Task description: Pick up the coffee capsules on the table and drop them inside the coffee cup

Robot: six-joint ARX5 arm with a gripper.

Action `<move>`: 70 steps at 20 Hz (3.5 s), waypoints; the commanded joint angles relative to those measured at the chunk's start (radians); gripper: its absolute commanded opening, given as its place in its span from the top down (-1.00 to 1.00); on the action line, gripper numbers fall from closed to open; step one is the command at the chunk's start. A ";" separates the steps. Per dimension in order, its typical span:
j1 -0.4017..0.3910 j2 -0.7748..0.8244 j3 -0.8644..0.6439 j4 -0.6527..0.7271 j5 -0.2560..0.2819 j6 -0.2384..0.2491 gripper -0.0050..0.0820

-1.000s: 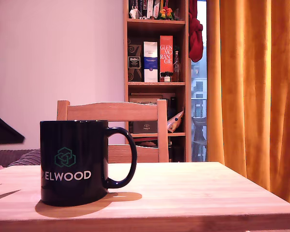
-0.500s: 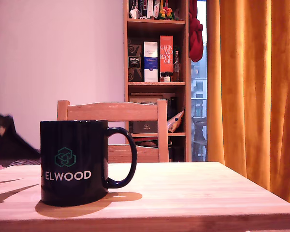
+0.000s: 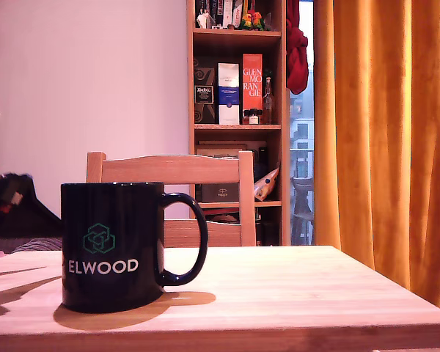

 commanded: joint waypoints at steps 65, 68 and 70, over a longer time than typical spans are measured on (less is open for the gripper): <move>-0.068 0.257 0.253 -0.030 0.066 0.111 0.14; -0.068 0.257 0.253 -0.031 0.066 0.111 0.20; -0.068 0.257 0.253 -0.031 0.067 0.111 0.20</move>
